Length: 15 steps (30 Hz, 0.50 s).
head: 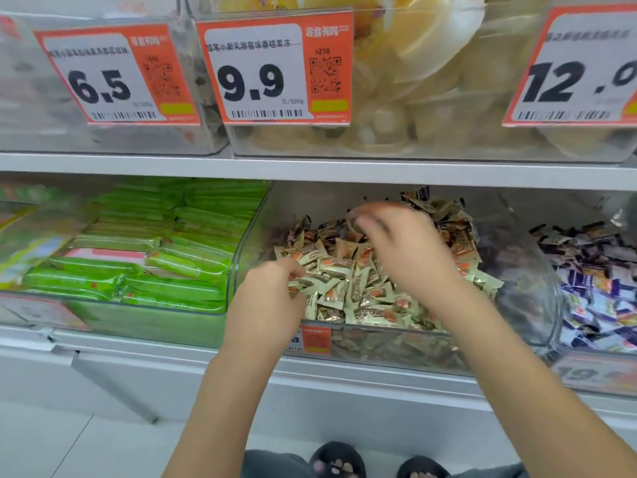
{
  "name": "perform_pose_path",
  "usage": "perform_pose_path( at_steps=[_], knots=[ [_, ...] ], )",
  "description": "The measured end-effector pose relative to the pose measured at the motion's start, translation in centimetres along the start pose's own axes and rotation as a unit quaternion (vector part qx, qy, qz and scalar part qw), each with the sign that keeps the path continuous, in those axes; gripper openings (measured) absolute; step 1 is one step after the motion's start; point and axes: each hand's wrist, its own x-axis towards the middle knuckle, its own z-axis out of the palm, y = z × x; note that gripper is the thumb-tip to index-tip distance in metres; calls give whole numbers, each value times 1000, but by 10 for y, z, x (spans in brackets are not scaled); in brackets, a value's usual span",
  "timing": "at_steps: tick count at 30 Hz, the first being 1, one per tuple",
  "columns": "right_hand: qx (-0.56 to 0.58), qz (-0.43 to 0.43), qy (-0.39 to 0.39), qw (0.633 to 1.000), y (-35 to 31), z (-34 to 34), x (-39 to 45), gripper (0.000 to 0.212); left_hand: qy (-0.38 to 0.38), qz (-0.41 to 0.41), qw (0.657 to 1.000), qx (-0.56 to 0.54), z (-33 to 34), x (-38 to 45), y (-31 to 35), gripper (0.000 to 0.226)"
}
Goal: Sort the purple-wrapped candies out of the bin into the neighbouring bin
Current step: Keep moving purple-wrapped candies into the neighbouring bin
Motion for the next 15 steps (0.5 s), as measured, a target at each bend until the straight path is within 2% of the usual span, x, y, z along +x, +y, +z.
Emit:
perform_pose_path(
  at_steps=[3,6,10,13,15],
  knots=[
    [-72,42,118,990,38,-48,-15,26,-14,24,1000,-2,6,-4,14,23],
    [-133,104,170,971,76,-83,-30,23,-23,45,999,9,13,-8,25,21],
    [-216,197,116,949,98,-99,-50,31,-36,90,995,2,22,-10,39,21],
    [-194,186,124,955,97,-99,-60,31,-71,162,984,-32,33,-2,57,23],
    [-179,174,138,958,95,-99,-60,28,-147,221,959,-100,45,8,79,31]
  ],
)
